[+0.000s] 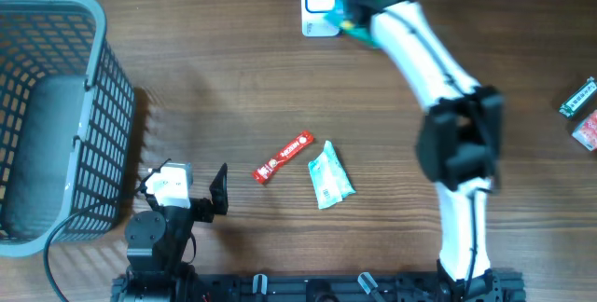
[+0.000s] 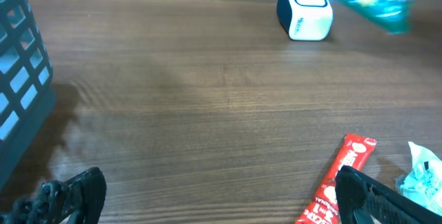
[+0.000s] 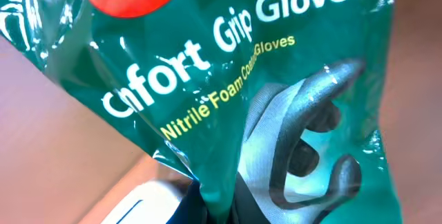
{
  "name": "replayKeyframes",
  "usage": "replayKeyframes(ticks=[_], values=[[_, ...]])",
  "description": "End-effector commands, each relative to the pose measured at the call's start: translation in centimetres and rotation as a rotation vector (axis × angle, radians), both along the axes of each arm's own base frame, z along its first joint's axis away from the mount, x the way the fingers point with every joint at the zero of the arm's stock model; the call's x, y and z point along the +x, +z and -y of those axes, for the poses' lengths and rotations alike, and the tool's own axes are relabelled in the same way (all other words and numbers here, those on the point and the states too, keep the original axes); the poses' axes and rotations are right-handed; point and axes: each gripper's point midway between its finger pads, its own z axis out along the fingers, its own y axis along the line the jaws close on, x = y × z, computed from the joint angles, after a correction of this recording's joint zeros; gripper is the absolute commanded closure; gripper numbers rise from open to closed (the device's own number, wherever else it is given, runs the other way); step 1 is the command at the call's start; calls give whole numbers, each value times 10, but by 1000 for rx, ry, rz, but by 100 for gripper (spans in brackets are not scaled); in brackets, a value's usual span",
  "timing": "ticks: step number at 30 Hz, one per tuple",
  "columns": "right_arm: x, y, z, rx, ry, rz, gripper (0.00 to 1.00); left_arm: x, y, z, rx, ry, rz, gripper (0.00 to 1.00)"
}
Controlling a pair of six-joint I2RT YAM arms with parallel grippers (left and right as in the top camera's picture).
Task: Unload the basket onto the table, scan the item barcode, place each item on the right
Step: 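Carry the glove pack to the table's right edge and release it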
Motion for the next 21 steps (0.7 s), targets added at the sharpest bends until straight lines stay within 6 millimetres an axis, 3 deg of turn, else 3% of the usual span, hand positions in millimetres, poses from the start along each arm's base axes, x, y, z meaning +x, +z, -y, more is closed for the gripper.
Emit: replayKeyframes(ticks=[1,9,13,15,16,19,21], values=[[-24,28,105,-13,-185,-64,95,-1,1,3,9,-21,5,0],[-61,-81,285,24,-421,-323,95,-1,1,3,9,-21,5,0],[-89,-120,344,21,-476,-430,95,-1,1,3,9,-21,5,0],[-104,-120,373,13,-488,-455,95,-1,1,3,9,-21,5,0],[-109,-115,385,5,-493,-453,84,-1,1,3,9,-21,5,0],[-110,-96,404,-24,-379,-462,20,-1,1,3,9,-21,5,0],[-104,-73,402,-53,-252,-454,1,-1,1,3,9,-21,5,0]])
